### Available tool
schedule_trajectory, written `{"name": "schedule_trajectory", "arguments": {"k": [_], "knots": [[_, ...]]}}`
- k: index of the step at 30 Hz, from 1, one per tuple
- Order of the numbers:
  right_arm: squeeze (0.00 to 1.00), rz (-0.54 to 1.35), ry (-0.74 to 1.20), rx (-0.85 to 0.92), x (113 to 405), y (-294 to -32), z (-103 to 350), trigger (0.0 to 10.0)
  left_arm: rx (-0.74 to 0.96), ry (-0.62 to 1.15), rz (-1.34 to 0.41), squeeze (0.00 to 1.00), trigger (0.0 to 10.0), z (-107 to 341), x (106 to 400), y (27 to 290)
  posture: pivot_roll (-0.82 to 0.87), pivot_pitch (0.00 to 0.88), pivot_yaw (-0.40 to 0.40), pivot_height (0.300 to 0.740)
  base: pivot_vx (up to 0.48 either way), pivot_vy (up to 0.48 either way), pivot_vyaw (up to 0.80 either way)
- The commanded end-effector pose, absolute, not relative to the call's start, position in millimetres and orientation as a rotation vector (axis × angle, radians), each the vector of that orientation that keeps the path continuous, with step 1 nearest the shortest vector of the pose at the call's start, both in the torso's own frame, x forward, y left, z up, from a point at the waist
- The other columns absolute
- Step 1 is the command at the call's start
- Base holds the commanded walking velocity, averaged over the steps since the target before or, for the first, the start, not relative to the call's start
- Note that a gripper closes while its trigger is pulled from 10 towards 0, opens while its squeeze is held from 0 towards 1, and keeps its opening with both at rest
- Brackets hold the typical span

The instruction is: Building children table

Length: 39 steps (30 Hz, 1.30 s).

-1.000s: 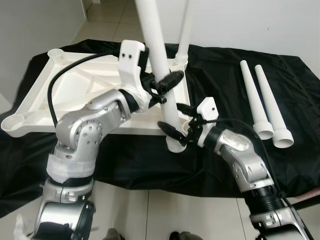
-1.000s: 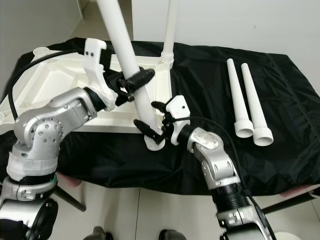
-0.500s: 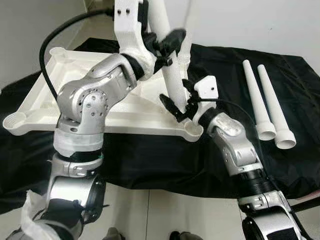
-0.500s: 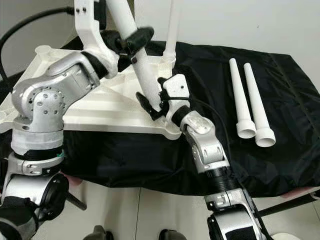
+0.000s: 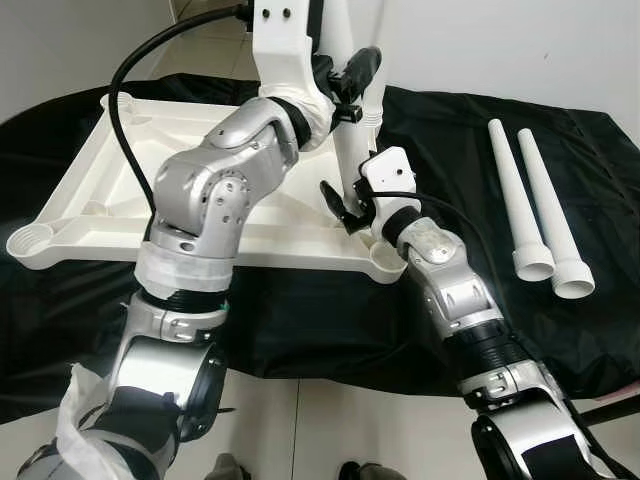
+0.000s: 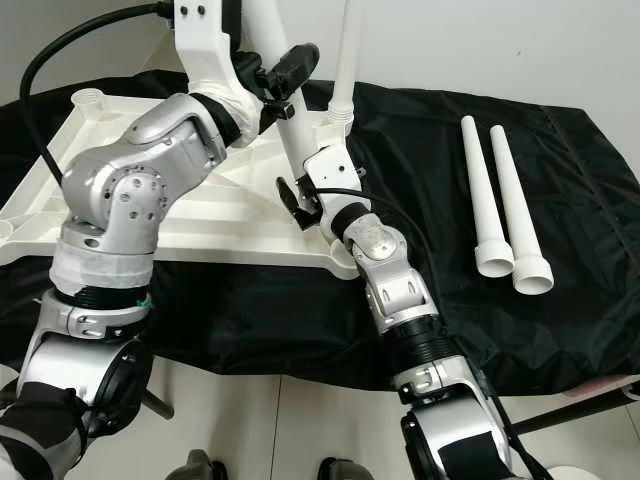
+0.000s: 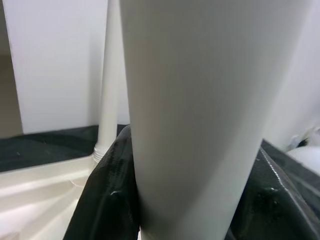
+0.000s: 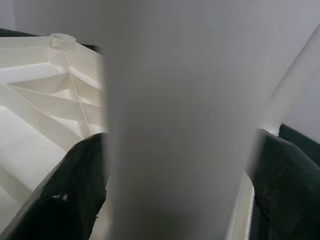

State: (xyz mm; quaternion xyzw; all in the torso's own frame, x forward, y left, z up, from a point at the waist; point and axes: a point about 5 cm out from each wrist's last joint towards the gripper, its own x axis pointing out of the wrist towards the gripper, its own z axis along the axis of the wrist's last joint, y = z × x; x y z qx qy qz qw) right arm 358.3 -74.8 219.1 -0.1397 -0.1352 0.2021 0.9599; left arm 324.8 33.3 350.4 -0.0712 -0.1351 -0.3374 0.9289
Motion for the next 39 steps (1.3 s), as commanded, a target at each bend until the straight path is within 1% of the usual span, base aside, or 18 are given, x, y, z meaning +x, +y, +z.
{"name": "schedule_trajectory", "arguments": {"k": [1, 15, 25, 26, 27, 29, 30, 38, 39], "knots": [[0.00, 0.368, -0.288, -0.292, 361.2, -71.2, 222.5, 10.0, -0.110, -0.305, -0.715, 0.00, 10.0, 356.1, 321.2, 21.5, -0.02, 0.078, 0.014, 0.740, 0.000, 0.000, 0.00], [0.00, 0.287, -0.409, -0.218, 363.3, -67.9, 242.9, 10.0, -0.071, -0.294, -0.703, 0.00, 10.0, 349.7, 324.2, 12.5, 0.00, 0.087, 0.018, 0.740, 0.000, 0.000, 0.00], [0.00, 0.271, -0.386, -0.214, 364.6, -68.2, 235.7, 10.0, -0.073, -0.306, -0.686, 0.00, 10.0, 352.3, 327.5, 14.1, -0.01, 0.083, 0.012, 0.740, 0.000, 0.000, 0.00], [0.00, 0.271, -0.380, -0.214, 364.7, -68.5, 233.8, 6.4, -0.073, -0.310, -0.682, 0.00, 10.0, 353.4, 327.8, 14.6, -0.01, 0.079, 0.011, 0.740, 0.000, 0.000, 0.00], [0.00, 0.267, -0.368, -0.210, 365.2, -69.5, 230.9, 8.2, -0.072, -0.315, -0.677, 0.00, 10.0, 354.7, 328.2, 15.4, 0.00, 0.073, 0.008, 0.740, 0.000, 0.000, 0.00], [0.00, 0.265, -0.363, -0.207, 365.3, -69.9, 229.7, 8.2, -0.071, -0.318, -0.676, 0.00, 10.0, 355.0, 328.2, 15.6, 0.00, 0.073, 0.008, 0.740, 0.000, 0.000, 0.00], [0.00, 0.260, -0.354, -0.202, 365.5, -70.8, 227.4, 10.0, -0.070, -0.320, -0.673, 0.00, 10.0, 355.4, 328.3, 15.9, 0.00, 0.067, 0.008, 0.740, 0.000, 0.000, 0.00], [0.00, 0.250, -0.328, -0.198, 365.6, -73.5, 218.3, 10.0, -0.065, -0.323, -0.672, 0.00, 10.0, 355.5, 328.2, 15.7, 0.00, 0.065, 0.005, 0.740, 0.000, 0.000, 0.00], [0.00, 0.251, -0.330, -0.196, 365.5, -73.5, 218.4, 9.2, -0.066, -0.323, -0.672, 0.00, 10.0, 355.4, 328.0, 15.7, 0.00, 0.065, 0.005, 0.740, 0.000, 0.000, 0.00]]}}
